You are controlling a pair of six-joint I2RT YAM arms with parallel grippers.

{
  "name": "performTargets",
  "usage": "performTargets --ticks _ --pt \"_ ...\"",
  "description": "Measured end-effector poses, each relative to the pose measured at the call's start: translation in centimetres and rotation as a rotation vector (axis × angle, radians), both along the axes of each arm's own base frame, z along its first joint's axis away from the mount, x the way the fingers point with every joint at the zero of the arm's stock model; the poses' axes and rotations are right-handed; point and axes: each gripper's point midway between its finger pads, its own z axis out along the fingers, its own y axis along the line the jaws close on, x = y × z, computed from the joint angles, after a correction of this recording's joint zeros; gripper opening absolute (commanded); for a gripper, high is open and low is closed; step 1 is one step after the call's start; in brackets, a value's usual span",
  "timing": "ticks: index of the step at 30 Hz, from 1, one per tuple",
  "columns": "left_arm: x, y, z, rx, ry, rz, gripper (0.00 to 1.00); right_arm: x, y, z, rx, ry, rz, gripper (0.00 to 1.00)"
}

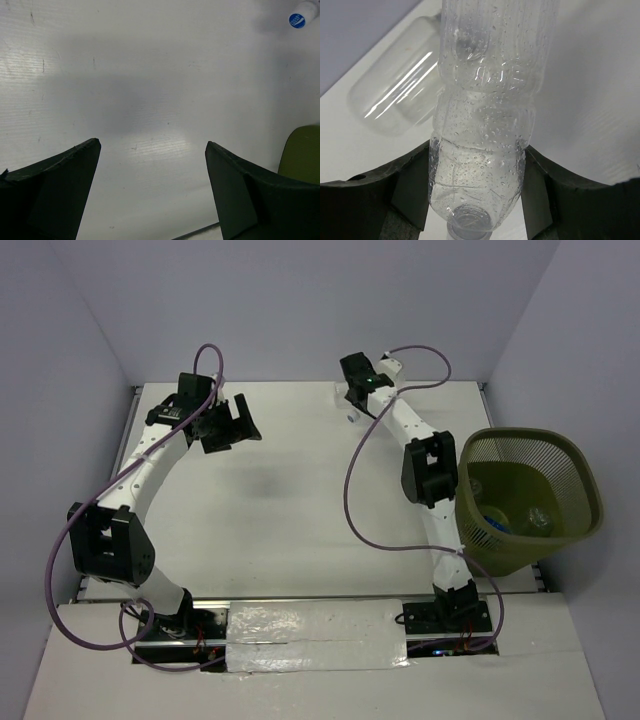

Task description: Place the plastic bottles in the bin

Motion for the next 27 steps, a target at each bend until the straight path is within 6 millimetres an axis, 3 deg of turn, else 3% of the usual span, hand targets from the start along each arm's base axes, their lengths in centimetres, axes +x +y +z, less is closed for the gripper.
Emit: performTargets --ticks 4,7,10,12,14,20,24,27 --pt "0.0 0.1 0.0 0.003 0.001 0.001 0.99 -1.3 3.9 6.1 -0.041 -0.081 0.133 0.48" --pt "-0.2 0.3 -0.1 0.015 0.008 0.005 0.99 -3.2 6.5 13.5 -0.096 -0.201 0.265 0.48" --pt "-0.3 0.5 0.2 0.027 0.0 0.001 0.99 -7.5 7.2 21.4 -0.207 -0.324 0.389 0.48" --pt "-0.4 0.5 0.8 0.027 -0.014 -0.003 1.0 -11.4 6.3 25.9 -0.284 -0.385 0.437 0.48" --pt "-0.6 0.4 1.3 0.02 -0.026 -0.007 0.99 -15.5 4.1 29.9 -0.336 -0.464 0.446 0.48" --pt "-0.8 -0.3 1.9 -0.02 -0.034 -0.03 0.99 -26.9 -8.0 36.9 -0.42 -0.581 0.253 0.48" --pt "-0.7 -0.9 2.3 -0.054 -0.041 -0.035 0.99 -32.9 -14.3 37.8 -0.443 -0.577 0.088 0.48" --pt "-0.6 -1.1 2.5 -0.064 -0.047 -0.043 0.99 -36.0 -17.5 36.2 -0.463 -0.519 -0.007 0.48"
